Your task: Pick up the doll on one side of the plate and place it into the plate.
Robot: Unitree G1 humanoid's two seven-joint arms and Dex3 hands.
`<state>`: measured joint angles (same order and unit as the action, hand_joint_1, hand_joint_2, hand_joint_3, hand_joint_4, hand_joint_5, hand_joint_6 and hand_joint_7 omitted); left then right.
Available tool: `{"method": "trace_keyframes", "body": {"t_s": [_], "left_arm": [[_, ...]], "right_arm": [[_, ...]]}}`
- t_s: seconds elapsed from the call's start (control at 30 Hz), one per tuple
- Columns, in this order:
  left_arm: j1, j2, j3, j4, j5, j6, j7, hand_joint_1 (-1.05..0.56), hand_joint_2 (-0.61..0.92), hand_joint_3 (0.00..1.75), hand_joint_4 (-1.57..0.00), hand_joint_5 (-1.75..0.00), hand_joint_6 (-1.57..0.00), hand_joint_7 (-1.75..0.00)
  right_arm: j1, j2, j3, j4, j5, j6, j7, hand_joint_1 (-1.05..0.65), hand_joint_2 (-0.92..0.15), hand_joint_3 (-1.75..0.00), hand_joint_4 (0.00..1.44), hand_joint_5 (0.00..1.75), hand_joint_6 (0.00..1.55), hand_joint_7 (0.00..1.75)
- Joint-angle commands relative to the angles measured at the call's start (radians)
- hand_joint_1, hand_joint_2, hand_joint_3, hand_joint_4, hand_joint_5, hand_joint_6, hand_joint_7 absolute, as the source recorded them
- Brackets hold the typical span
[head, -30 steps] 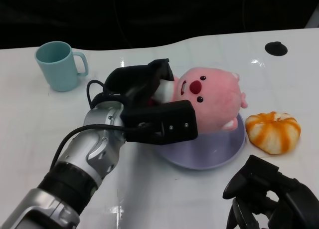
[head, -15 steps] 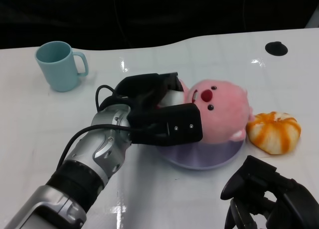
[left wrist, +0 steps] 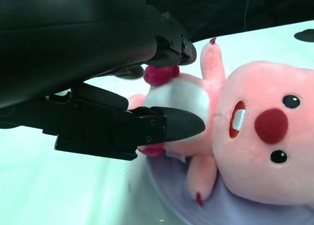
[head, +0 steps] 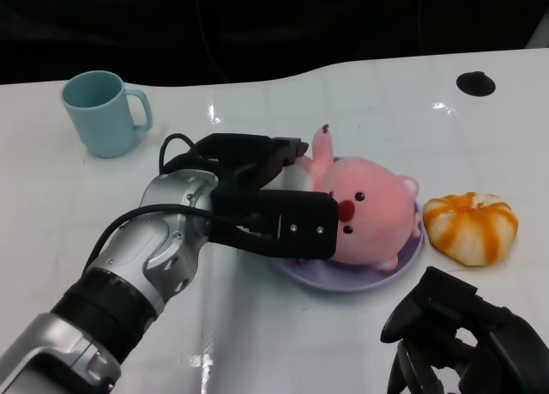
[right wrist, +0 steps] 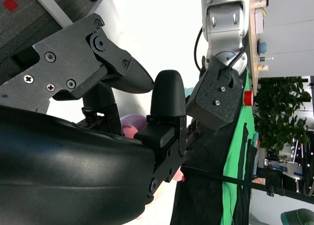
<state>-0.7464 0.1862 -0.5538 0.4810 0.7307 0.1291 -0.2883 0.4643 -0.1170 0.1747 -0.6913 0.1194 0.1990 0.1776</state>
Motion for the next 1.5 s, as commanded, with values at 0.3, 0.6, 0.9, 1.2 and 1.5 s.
{"method": "trace_keyframes", "body": {"t_s": [0.3, 0.6, 0.9, 1.2, 1.5], "left_arm": [[0.078, 0.119, 0.068, -0.224, -0.052, -0.026, -0.083, -0.98, 0.92, 0.53, -0.02, -0.15, -0.09, -0.01], [0.262, 0.209, 0.217, -0.444, -0.177, -0.088, -0.069, -0.88, 0.92, 0.48, -0.07, -0.23, -0.14, -0.03], [0.463, 0.126, 0.436, -0.531, -0.588, -0.175, -0.086, -0.57, 0.92, 0.35, -0.27, -0.66, -0.36, -0.08], [0.633, 0.058, 0.556, -0.718, -0.931, 0.084, -0.114, -0.26, 0.92, 0.29, -0.59, -0.95, -0.77, -0.26], [0.808, 0.005, 0.636, -0.972, -1.132, 0.429, 0.002, -0.19, 0.54, 1.13, -0.75, -1.42, -0.71, -1.16]], "right_arm": [[0.000, -0.006, -0.012, -0.003, 0.006, 0.003, -0.004, -0.23, -0.55, -1.22, 0.62, 1.75, 0.52, 1.56], [-0.009, -0.006, -0.015, 0.008, 0.008, -0.002, 0.000, -0.23, -0.55, -1.22, 0.62, 1.75, 0.52, 1.56], [-0.014, -0.006, -0.016, 0.014, 0.009, -0.005, 0.004, -0.22, -0.55, -1.22, 0.62, 1.75, 0.52, 1.56], [-0.013, -0.010, -0.021, 0.019, 0.010, -0.013, 0.010, -0.23, -0.56, -1.21, 0.63, 1.75, 0.52, 1.55], [-0.014, -0.008, -0.026, 0.018, 0.016, -0.004, 0.014, -0.23, -0.56, -1.21, 0.62, 1.75, 0.52, 1.55]]}}
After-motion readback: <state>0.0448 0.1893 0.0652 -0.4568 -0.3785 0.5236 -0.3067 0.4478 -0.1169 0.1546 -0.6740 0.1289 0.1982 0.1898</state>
